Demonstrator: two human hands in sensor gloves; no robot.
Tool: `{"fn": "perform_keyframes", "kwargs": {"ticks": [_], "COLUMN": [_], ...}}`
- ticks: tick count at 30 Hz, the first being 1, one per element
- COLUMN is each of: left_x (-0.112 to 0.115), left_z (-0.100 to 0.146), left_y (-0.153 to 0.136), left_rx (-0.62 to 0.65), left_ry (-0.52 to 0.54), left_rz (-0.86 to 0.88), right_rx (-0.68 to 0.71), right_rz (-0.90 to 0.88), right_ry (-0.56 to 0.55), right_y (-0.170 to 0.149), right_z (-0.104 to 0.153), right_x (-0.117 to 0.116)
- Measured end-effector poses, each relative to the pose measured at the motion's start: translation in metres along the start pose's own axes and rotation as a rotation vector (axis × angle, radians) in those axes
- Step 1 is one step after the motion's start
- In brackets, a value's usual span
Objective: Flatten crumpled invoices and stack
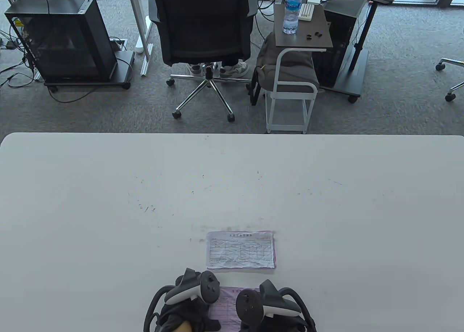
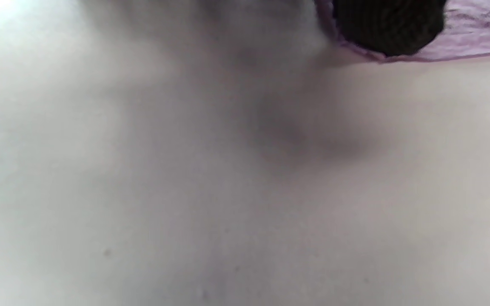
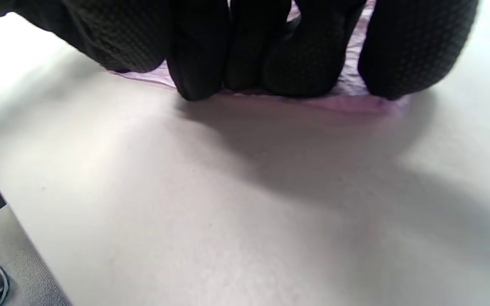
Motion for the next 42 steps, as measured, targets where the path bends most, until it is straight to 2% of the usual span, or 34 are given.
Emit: {"fn": "perform_keyframes", "kwargs": {"ticks": [5,7,9,10,12,13,16,21,37,42], "left_x": [0.000,0.000,0.000,0.000,0.000,0.000,0.000,0.000,0.000,0.000], "left_z": [0.000,-0.001,-0.001,-0.001,-0.001,-0.001,-0.001,-0.001,0.000,0.000], "left_y": [0.000,0.000,-0.001,-0.001,0.000,-0.001,-0.001,-0.001,0.000,0.000], "left_rx": [0.004,0.005,0.010,0.011,0.008,0.008,0.008,0.007,0.003,0.000], "left_ry": [0.003,0.004,0.007,0.007,0.000,0.000,0.003,0.001,0.000,0.001], "left_rz": [0.004,0.002,0.005,0.009,-0.001,0.001,0.002,-0.001,-0.008,-0.011], "right_rx": [-0.107,-0.087,-0.072,-0.067,-0.081,-0.092,-0.129,-0.195,-0.336,-0.423], "right_rz": [-0.118,-0.147,-0.160,-0.153,-0.160,-0.167,-0.186,-0.047,0.032,0.074], "right_ry": [0.020,-0.014,-0.217,-0.407,-0.560,-0.551,-0.372,-0.267,-0.288,-0.285], "right_y": [-0.027,-0.035,-0.040,-0.044,-0.050,-0.054,-0.059,-0.054,-0.060,-0.064], "right_z": [0.008,0.017,0.035,0.047,0.054,0.053,0.042,0.023,0.017,0.018], "right_x": [0.007,0.015,0.034,0.046,0.053,0.052,0.042,0.029,0.024,0.024]}}
Point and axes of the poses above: the tracker on the back of each hand, its own y axis roughly to the thumb side, its own z axis roughly from the fingertips to the wrist, x = y × z, the point moved 1 cm from there along -z, roughly from the wrist to the fingertips, and after that the axes turned 11 degrees about -z, right-handed, at the moved point
